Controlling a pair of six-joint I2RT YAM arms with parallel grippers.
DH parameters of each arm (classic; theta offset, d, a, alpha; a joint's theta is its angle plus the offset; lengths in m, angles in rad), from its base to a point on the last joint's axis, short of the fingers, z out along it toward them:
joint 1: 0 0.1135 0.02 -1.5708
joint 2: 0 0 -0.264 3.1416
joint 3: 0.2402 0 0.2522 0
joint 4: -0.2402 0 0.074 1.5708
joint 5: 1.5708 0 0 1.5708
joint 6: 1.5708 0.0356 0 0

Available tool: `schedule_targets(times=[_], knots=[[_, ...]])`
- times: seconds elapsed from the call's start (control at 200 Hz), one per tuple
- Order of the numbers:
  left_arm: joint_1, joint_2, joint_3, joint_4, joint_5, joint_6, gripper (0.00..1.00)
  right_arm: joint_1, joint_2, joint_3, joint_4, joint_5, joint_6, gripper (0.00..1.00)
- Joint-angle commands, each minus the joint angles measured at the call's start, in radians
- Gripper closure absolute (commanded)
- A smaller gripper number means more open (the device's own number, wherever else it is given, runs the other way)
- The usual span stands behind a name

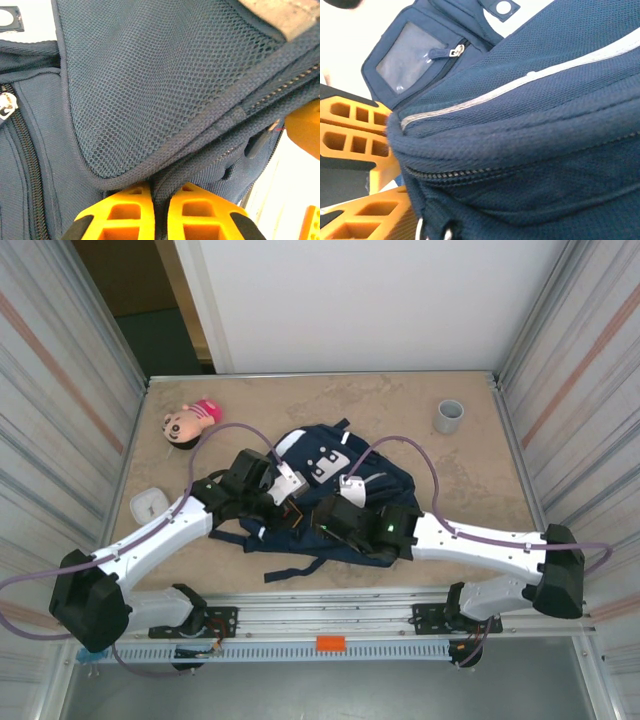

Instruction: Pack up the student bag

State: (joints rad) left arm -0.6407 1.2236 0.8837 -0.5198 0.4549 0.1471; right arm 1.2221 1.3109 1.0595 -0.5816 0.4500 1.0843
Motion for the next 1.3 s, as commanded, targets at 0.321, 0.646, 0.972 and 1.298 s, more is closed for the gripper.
schedule_targets(times=[0.321,0.646,0.972,1.298], knots=[[0.001,-0.028,0.051,0.019,0.094,-0.084,1.00,0.020,0.139,0.190,-0.265,0.205,0.072,0.59],[0.012,-0.025,0.061,0.002,0.068,-0.067,1.00,0.015,0.129,0.166,-0.289,0.208,0.114,0.74],[0.016,-0.028,0.064,0.027,0.080,-0.080,1.00,0.013,0.180,0.152,-0.216,0.140,0.063,0.74],[0.038,-0.031,0.060,-0.001,0.051,-0.059,1.00,0.006,0.056,0.089,-0.262,0.172,0.062,0.95]])
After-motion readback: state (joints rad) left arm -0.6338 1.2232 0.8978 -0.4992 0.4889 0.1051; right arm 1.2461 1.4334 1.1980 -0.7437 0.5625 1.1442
